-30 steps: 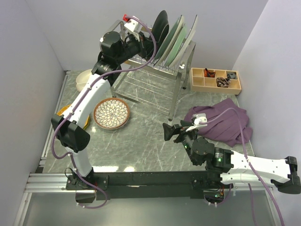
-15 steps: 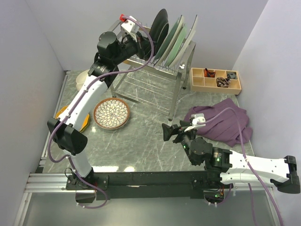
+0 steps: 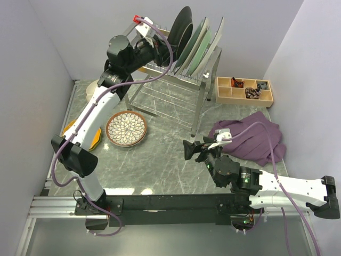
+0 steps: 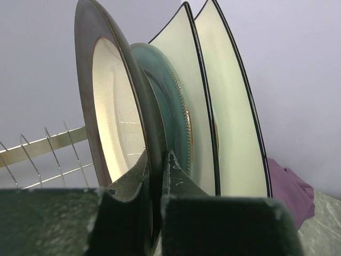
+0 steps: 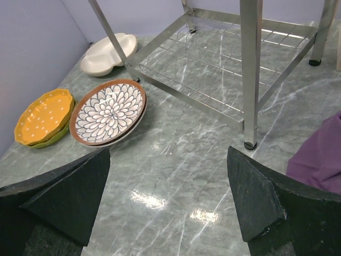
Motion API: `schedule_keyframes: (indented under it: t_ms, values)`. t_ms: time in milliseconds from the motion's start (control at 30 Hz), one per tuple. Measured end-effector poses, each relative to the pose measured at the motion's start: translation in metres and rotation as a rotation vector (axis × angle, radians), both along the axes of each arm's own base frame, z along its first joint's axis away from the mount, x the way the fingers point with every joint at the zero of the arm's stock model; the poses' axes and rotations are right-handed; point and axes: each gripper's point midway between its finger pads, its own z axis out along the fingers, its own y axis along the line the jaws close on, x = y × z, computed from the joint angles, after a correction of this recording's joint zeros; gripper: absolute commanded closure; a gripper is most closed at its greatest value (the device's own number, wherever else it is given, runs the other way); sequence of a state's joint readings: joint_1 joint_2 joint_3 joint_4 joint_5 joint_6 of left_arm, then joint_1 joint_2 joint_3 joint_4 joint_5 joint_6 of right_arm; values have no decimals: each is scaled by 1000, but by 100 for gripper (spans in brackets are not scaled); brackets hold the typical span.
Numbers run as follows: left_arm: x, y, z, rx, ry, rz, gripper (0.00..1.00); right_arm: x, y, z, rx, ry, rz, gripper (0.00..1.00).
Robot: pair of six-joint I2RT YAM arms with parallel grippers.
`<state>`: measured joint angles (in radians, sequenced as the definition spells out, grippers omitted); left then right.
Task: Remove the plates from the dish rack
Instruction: Unload the plate from the dish rack.
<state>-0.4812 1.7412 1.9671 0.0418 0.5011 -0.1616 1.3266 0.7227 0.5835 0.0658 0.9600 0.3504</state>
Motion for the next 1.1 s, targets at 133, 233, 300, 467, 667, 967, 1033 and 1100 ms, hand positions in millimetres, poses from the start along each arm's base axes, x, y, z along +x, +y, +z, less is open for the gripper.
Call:
schedule_keyframes:
  t_ms: [133, 233, 300, 467, 667, 967, 1033, 1100]
  values:
    - [-5, 1, 4, 3, -14, -6, 99, 0, 0, 0, -1, 0, 0, 5]
    - [-11, 2, 11, 1, -30, -16, 99, 0, 0, 0, -1, 0, 0, 4]
    - [-16, 3, 15, -1, -45, -21, 99, 0, 0, 0, -1, 0, 0, 4]
    - [-29, 5, 23, 3, -78, -34, 99, 0, 0, 0, -1, 0, 0, 4]
    - [-32, 6, 24, 18, -109, -28, 99, 0, 1, -1, -5, 1, 0, 4]
    - [-40, 20, 16, 66, -150, 27, 99, 1, 2, -4, -19, 2, -1, 4]
    - [-47, 21, 21, 73, -174, 26, 99, 1, 2, -4, -21, 2, 0, 4]
    - [-52, 24, 28, 72, -200, 31, 99, 1, 2, -4, -22, 3, 0, 4]
